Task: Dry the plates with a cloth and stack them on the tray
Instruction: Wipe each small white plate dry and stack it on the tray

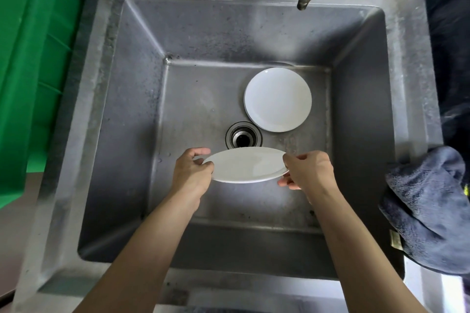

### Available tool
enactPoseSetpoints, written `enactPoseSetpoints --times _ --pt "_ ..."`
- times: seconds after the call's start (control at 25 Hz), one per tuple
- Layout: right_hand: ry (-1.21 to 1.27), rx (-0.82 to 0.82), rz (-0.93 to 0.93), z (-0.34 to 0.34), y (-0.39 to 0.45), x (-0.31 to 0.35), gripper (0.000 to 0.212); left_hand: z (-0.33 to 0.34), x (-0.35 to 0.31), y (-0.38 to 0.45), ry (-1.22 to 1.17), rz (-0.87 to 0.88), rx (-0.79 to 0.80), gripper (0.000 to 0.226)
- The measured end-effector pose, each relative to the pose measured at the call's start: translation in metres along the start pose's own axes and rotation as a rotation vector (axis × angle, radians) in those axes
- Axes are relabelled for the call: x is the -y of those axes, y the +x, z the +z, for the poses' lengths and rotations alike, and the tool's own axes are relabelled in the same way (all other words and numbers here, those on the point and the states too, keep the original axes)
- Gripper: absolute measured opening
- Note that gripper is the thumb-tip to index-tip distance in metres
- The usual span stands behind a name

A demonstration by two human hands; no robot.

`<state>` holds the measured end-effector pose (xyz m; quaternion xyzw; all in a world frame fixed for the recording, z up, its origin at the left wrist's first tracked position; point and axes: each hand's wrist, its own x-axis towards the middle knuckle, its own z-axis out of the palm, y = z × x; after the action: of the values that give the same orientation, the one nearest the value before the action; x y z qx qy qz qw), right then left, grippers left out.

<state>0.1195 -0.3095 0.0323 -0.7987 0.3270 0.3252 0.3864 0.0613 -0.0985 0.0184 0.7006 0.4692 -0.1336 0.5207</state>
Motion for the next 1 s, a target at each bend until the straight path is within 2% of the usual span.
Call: enactPoseSetpoints --times 0.16,0.28,0.4,0.56,0.72,0.8,0.92,1.0 --pt "0.042 0.027 0.027 -0.002 -0.004 -0.008 0.021 0.001 -0.006 -0.003 -0.003 -0.024 -0.020 0.038" --pt "0.125 0.029 0.011 -0.001 -0.012 -0.014 0.024 0.005 -0.009 -0.008 -0.148 -0.070 -0.081 0.034" --pt "0.260 -0.019 -0.077 0.003 -0.028 -0.021 0.025 0.010 -0.020 -0.018 -0.337 -0.131 -0.105 0.007" --pt "0.504 -0.045 -0.114 0.013 -0.054 -0.029 0.030 0.021 -0.035 -0.043 -0.651 -0.253 -0.046 0.021" --pt "0.684 -0.010 -0.126 0.024 -0.078 -0.036 0.037 0.024 -0.040 -0.057 -0.744 -0.172 -0.021 0.031" --pt "0.649 0.006 -0.132 0.023 -0.084 -0.038 0.036 0.023 -0.044 -0.060 -0.704 -0.099 -0.017 0.034" --pt "0.397 0.008 -0.177 0.004 -0.088 -0.042 0.031 0.019 -0.054 -0.065 -0.588 -0.010 -0.050 0.036" --pt "0.208 -0.098 -0.283 -0.016 -0.090 -0.048 0.023 0.016 -0.062 -0.068 -0.501 0.062 -0.075 0.036"
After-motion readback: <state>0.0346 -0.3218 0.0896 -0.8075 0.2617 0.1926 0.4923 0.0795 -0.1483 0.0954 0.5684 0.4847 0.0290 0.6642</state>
